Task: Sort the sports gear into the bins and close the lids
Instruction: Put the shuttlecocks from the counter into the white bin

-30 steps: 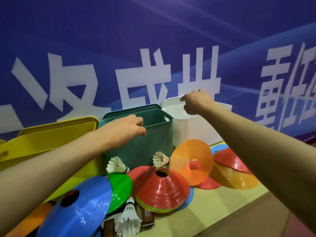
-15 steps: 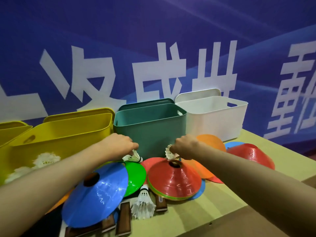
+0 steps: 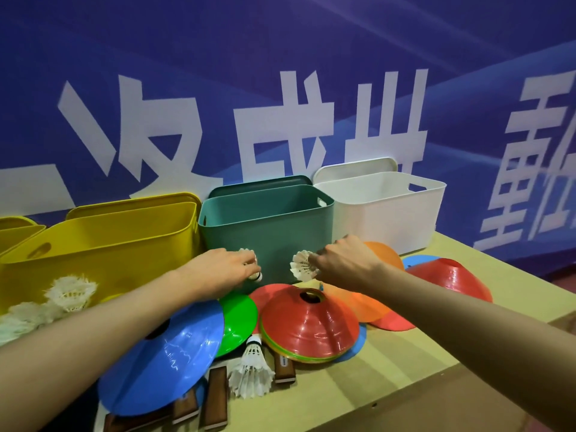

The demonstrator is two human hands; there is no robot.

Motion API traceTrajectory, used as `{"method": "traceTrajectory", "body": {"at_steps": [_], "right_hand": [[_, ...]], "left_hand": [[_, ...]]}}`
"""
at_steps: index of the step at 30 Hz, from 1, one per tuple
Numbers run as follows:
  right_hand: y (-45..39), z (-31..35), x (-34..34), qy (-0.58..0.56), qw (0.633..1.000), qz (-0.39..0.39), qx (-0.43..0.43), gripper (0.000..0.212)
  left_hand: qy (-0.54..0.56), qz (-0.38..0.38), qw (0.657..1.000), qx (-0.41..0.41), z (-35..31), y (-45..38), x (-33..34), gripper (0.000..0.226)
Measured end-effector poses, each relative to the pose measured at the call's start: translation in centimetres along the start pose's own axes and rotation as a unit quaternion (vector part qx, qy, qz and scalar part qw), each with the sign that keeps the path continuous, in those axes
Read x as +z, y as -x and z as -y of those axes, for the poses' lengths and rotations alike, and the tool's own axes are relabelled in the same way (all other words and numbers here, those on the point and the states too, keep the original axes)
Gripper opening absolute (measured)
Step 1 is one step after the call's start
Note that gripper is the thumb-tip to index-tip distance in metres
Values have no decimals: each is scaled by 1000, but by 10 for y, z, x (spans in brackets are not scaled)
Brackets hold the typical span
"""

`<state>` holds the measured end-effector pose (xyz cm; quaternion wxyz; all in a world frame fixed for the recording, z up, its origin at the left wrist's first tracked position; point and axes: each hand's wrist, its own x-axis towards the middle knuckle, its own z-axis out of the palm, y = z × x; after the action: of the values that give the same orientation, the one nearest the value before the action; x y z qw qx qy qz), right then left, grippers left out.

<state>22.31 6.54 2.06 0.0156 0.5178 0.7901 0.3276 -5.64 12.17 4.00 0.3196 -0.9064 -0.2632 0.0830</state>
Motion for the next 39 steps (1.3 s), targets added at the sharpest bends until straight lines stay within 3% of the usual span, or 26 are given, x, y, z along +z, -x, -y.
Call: {"method": "traceTrajectory", "body": {"at_steps": [7,15,17,21,26,29,31,35,39], "right_hand": [[31,-26,-8,-19,997,-74,27,31],[11,-131,-85,5,962,-191,196,30],[-1,-153,-87,18,950,-179,255,31],[-14,-159,-53,-20,952,-75,297,39],[18,-136,-41,2,956,-125,265,28],[56,-117,-34,6,964,-113,239,30],[78,-109,-26,14,970,-89,224,29],[99,-110,-21,11,976,-54,211,28],[92,-103,-18,12,980,-55,193,32]], "left_hand": [[14,-129,991,15,1,-17,-17,49],[4,-223,975,-13,33,-59,-66,46],[4,-221,975,-25,38,-72,-80,45],[30,-198,979,-38,41,-91,-104,53],[25,-171,982,-75,34,-129,-125,59],[47,-183,975,-121,20,-175,-139,61],[88,-170,976,-105,13,-208,-143,61],[140,-27,987,-76,9,-245,-137,69],[152,-59,986,-46,2,-203,-144,68]]}}
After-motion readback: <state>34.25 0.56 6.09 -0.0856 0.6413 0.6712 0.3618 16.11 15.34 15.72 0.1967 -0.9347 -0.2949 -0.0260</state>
